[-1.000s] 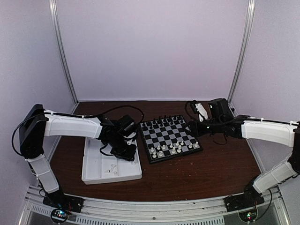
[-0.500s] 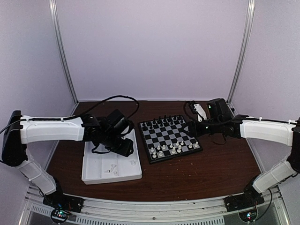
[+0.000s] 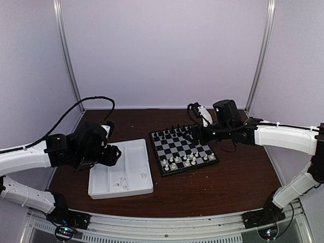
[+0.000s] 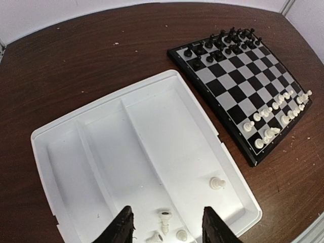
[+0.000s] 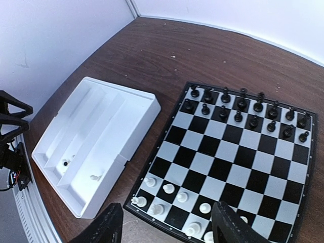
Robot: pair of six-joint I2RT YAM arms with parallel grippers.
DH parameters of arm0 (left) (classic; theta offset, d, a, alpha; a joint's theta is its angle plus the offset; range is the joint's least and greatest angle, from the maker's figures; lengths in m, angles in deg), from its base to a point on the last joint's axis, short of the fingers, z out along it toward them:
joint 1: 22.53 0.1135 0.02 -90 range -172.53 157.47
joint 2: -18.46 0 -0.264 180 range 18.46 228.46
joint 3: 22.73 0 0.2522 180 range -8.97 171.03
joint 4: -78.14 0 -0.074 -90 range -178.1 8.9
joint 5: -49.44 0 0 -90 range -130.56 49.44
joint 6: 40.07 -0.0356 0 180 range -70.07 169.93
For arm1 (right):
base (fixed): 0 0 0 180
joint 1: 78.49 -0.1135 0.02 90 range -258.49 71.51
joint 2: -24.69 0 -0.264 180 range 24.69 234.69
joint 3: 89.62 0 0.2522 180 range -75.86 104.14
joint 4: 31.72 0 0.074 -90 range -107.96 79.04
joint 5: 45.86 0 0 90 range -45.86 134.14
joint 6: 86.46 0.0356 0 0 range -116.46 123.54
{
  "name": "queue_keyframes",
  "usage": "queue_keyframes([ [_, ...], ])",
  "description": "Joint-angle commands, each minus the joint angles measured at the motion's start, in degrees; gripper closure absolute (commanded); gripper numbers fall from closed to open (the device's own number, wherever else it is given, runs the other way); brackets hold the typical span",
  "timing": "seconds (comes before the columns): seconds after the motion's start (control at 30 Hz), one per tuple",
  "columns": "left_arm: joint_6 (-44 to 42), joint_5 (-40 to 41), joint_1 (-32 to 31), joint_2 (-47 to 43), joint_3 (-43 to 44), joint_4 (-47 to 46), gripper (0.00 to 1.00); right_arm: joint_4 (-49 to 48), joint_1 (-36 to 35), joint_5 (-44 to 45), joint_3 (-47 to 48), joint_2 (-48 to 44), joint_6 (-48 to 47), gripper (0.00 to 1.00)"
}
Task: Set up the chess pieces on the board
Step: Pick up the chess piece from the storage box.
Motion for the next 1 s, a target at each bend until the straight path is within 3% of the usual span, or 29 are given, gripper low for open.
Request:
queue_keyframes([
  [0.0,3.2,6.3,0.2,-6.6,-4.1,-3.4,0.52,1.9,-5.1,3.4,3.7,2.5,-1.1,0.38],
  [0.37,6.4,8.9,0.7,-12.7,-7.0,1.5,0.49,9.7,-18.3,10.4,15.0,12.1,-9.9,0.39],
  [0.97,6.8,9.3,2.6,-14.6,-7.0,7.8,0.38,16.2,-25.6,12.5,28.0,25.9,-10.3,0.41],
])
